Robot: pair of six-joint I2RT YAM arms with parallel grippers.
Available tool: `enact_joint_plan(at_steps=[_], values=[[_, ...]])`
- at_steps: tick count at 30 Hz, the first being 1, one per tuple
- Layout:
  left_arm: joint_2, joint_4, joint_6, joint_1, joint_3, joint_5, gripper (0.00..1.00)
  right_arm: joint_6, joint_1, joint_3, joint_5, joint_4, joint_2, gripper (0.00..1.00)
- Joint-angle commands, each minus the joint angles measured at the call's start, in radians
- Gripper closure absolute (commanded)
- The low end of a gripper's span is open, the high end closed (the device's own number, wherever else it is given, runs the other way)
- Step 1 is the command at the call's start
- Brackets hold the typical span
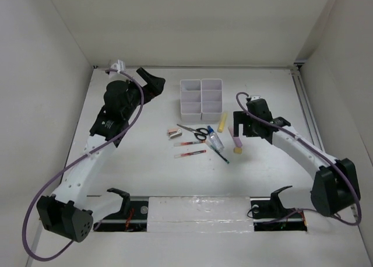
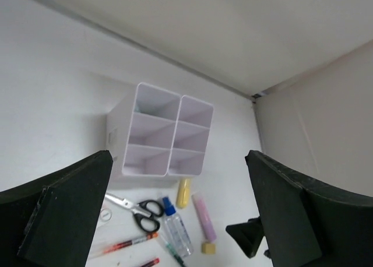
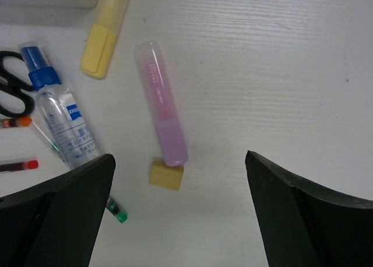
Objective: Sort the stationery into containers
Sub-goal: Pick up the pen from the center of the board.
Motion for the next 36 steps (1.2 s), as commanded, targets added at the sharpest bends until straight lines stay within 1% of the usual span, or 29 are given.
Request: enact_joint_plan(at_steps=[1, 2, 5, 6, 7, 10, 13, 16, 19, 20, 23, 24, 26, 27, 29, 30, 31, 32, 33, 34, 36], values=[[-0.065, -0.167, -0.001, -0.001, 0.000, -0.068, 0.00, -0.052, -0.010, 0.079, -0.059, 0.050, 0.074, 0.00], [-0.081, -0.206, 0.024, -0.001, 0.000, -0.077, 0.00, -0.061, -0.010, 0.093, -0.074, 0.061, 0.118, 0.01], [-0.156, -0.216, 0.053, -0.001, -0.013, -0.078, 0.00, -0.087, -0.010, 0.125, -0.074, 0.061, 0.192, 0.06], [-0.170, -0.216, 0.062, -0.001, -0.013, -0.078, 0.00, -0.087, -0.010, 0.151, -0.062, 0.049, 0.244, 0.06], [-0.184, -0.216, 0.071, -0.001, -0.022, -0.090, 0.00, -0.087, -0.010, 0.163, -0.051, 0.038, 0.269, 0.10], [-0.202, -0.216, 0.081, -0.001, -0.023, -0.081, 0.00, -0.107, -0.020, 0.188, -0.063, 0.038, 0.341, 0.15], [-0.202, -0.216, 0.081, -0.001, -0.013, -0.061, 0.00, -0.107, -0.020, 0.217, -0.065, 0.015, 0.396, 0.19], [-0.193, -0.216, 0.081, -0.001, -0.004, -0.050, 0.00, -0.107, -0.009, 0.217, -0.054, -0.009, 0.410, 0.20], [-0.193, -0.216, 0.081, -0.001, -0.004, -0.039, 0.00, -0.107, 0.000, 0.203, -0.042, -0.019, 0.420, 0.25], [-0.193, -0.216, 0.090, -0.001, 0.005, -0.039, 0.00, -0.107, 0.000, 0.203, -0.031, -0.031, 0.445, 0.31], [-0.184, -0.216, 0.090, -0.001, 0.014, -0.039, 0.00, -0.107, 0.019, 0.203, -0.020, -0.064, 0.493, 0.41], [-0.184, -0.227, 0.090, -0.001, 0.014, -0.039, 0.00, -0.107, 0.019, 0.203, -0.011, -0.065, 0.493, 0.50], [-0.175, -0.236, 0.099, -0.001, 0.014, -0.039, 0.00, -0.107, 0.032, 0.212, -0.011, -0.077, 0.493, 0.60], [-0.175, -0.236, 0.099, -0.001, 0.014, -0.039, 0.00, -0.107, 0.033, 0.212, -0.011, -0.077, 0.493, 0.62], [-0.166, -0.245, 0.099, -0.001, 0.014, -0.039, 0.00, -0.107, 0.033, 0.212, -0.011, -0.077, 0.493, 0.72], [-0.165, -0.245, 0.099, -0.001, 0.014, -0.039, 0.00, -0.107, 0.023, 0.212, -0.011, -0.077, 0.493, 0.78], [-0.165, -0.245, 0.099, -0.001, 0.014, -0.039, 0.00, -0.096, 0.023, 0.203, -0.011, -0.077, 0.493, 0.91], [-0.165, -0.245, 0.099, -0.001, 0.014, -0.039, 0.00, -0.084, 0.023, 0.203, 0.009, -0.087, 0.493, 0.97], [-0.165, -0.245, 0.099, -0.001, 0.014, -0.039, 0.00, -0.084, 0.023, 0.203, 0.029, -0.088, 0.481, 1.00], [-0.165, -0.234, 0.099, -0.001, 0.014, -0.026, 0.00, -0.052, 0.023, 0.203, 0.052, -0.098, 0.463, 1.00], [-0.156, -0.181, 0.099, -0.001, 0.001, 0.057, 0.00, -0.032, 0.023, 0.203, 0.108, -0.112, 0.423, 1.00]])
